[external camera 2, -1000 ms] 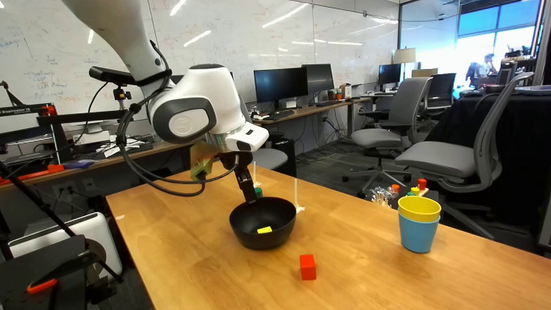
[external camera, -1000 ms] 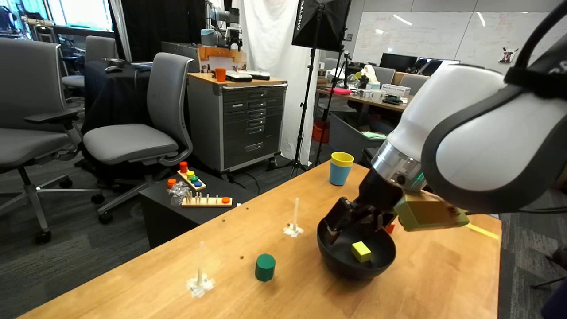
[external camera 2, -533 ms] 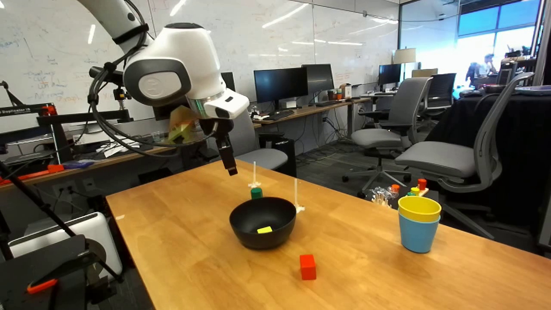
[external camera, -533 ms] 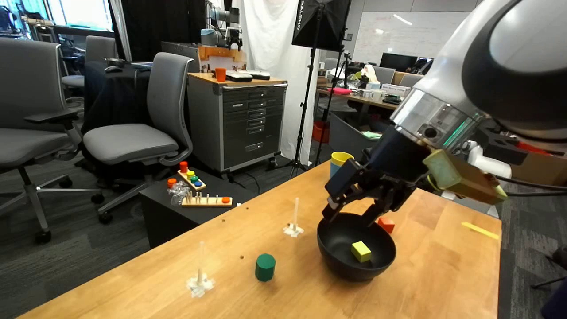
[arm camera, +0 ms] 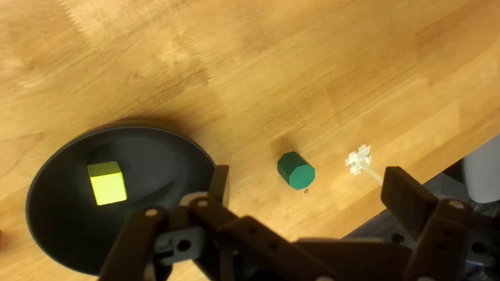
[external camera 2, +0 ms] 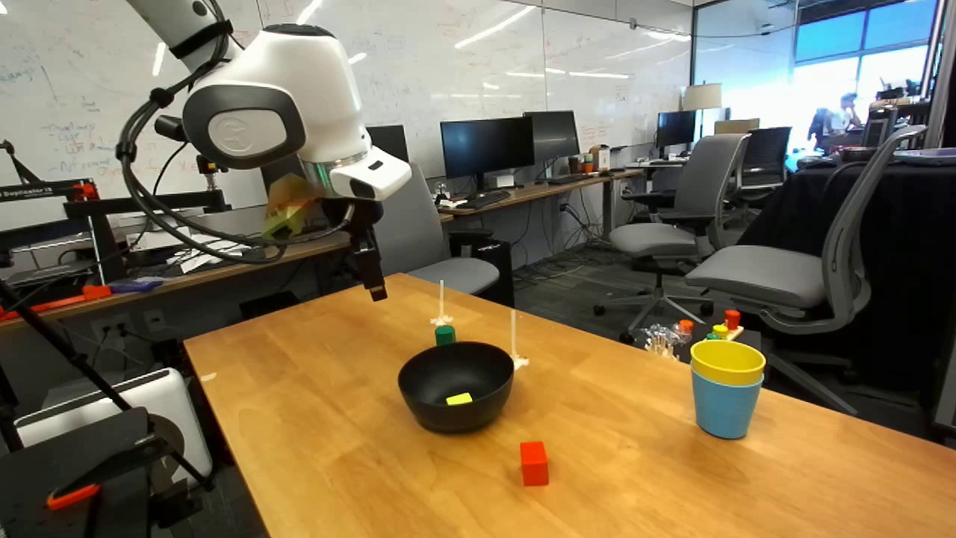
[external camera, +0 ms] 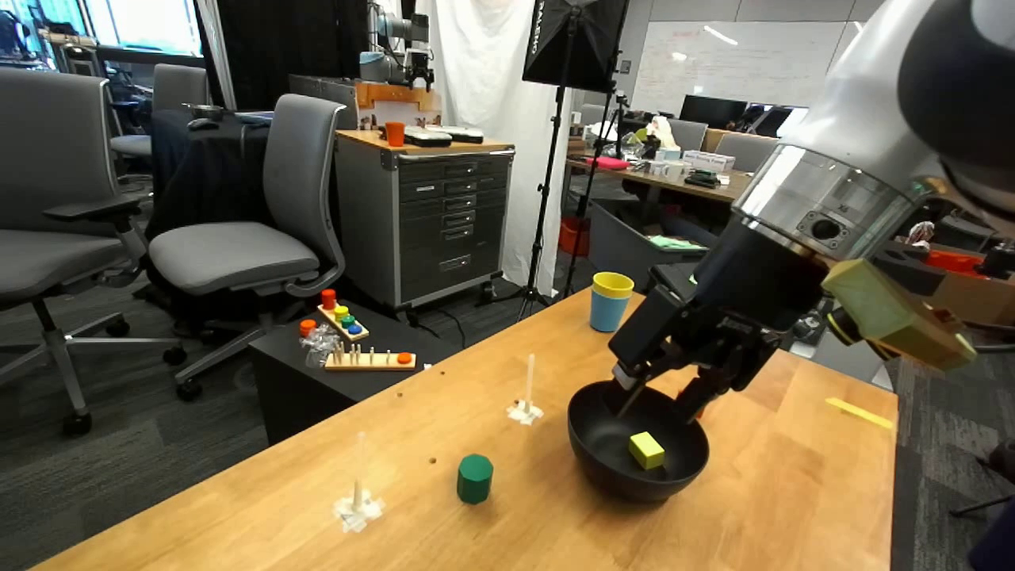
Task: Put the blocks inside the black bowl
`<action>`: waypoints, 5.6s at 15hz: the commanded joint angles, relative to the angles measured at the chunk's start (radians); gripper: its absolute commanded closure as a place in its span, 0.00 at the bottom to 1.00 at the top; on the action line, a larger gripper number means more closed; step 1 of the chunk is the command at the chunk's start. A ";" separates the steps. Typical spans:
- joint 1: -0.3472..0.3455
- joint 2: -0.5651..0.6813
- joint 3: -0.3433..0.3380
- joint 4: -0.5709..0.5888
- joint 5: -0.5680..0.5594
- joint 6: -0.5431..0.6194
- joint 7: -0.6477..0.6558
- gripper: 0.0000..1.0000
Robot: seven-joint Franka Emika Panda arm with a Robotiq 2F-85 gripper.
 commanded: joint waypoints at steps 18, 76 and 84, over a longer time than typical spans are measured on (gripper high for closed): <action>0.262 0.422 -0.208 0.397 -0.308 0.144 -0.019 0.00; 0.353 0.274 -0.546 0.548 -0.695 -0.355 0.275 0.81; 0.269 0.299 -0.458 0.403 -0.624 -0.252 0.133 0.81</action>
